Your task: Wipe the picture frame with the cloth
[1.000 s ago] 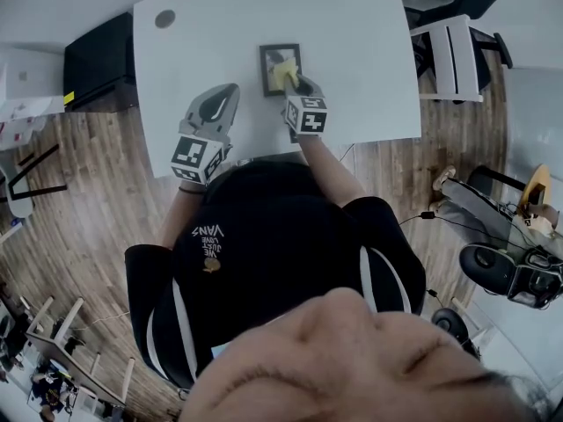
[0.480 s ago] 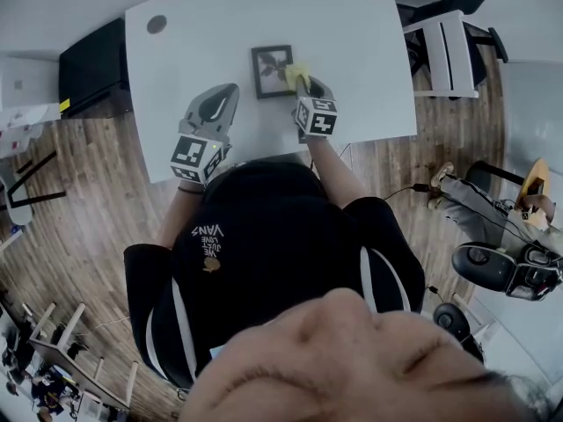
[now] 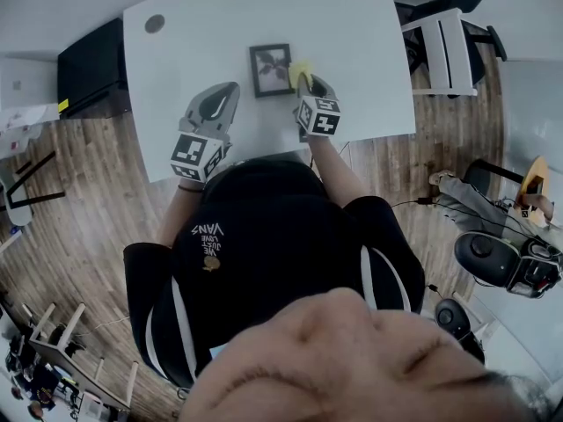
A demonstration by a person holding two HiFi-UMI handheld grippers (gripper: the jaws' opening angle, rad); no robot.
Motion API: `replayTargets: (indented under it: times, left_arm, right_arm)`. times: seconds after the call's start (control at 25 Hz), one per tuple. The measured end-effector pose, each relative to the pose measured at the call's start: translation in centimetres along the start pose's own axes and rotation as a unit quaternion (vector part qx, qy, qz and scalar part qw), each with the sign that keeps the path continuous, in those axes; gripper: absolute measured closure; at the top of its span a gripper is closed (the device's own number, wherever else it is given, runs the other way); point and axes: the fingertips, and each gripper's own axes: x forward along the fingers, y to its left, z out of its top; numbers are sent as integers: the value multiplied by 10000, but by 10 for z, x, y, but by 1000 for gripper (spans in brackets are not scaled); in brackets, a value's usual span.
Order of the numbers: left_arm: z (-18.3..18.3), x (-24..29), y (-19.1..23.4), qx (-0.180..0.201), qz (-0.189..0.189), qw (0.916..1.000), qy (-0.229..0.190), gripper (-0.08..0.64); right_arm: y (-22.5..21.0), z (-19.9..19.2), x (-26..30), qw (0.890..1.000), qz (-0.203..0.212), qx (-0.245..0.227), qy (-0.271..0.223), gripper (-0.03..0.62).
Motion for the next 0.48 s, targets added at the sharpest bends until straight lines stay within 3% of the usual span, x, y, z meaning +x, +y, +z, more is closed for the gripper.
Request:
replayTargets:
  times: [0.2, 0.48]
  left_arm:
    - [-1, -8, -2, 10, 47, 10000, 10, 543]
    - [-4, -25, 1, 25, 174, 9998, 21, 543]
  right_arm:
    - [18, 6, -8, 9997, 201, 72, -148, 545]
    - [75, 0, -11, 9966, 803, 73, -184, 545]
